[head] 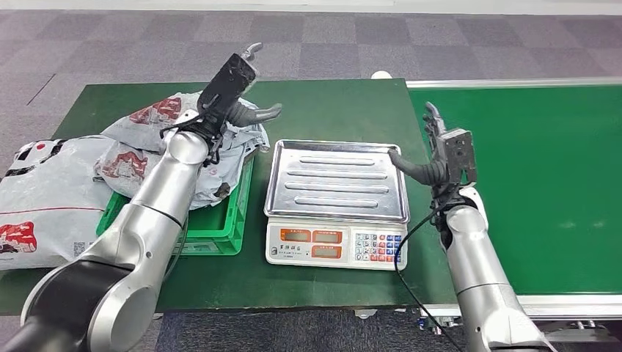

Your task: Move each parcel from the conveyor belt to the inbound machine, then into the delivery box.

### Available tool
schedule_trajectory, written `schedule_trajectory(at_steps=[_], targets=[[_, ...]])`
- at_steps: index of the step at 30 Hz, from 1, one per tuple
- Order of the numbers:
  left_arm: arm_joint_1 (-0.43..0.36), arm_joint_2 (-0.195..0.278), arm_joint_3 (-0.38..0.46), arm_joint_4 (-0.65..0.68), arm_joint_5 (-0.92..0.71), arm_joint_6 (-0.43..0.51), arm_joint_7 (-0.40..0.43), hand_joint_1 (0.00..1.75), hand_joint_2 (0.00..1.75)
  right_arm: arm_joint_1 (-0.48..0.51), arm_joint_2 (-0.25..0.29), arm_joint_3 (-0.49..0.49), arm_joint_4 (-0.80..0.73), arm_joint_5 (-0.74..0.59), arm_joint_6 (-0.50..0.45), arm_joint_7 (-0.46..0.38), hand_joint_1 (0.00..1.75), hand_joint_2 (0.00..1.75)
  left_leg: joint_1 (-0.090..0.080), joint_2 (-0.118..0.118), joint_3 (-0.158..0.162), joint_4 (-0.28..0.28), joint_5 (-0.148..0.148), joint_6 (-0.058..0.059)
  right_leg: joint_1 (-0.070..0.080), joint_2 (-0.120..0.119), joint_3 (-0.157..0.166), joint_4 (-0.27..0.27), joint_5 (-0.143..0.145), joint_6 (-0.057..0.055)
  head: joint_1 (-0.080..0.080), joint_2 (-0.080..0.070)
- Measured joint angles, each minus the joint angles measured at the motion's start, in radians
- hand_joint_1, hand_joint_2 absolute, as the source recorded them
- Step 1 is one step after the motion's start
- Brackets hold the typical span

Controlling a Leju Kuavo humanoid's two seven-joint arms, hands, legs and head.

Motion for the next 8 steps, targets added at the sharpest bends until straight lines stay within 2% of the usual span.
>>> schedule_trajectory(at_steps=[8], targets=[[0.047,-0.085,-0.018,0.024,0.267,0.038,-0.028,0.0,1.75,-0.083,0.05,0.111,0.017,-0.071,-0.044,0.019,0.0,1.75,0.0,-0.001,0.0,0.0,0.0,0.0,0.0,-0.001,0.001,0.0,0.0,0.0,0.0,0.0]])
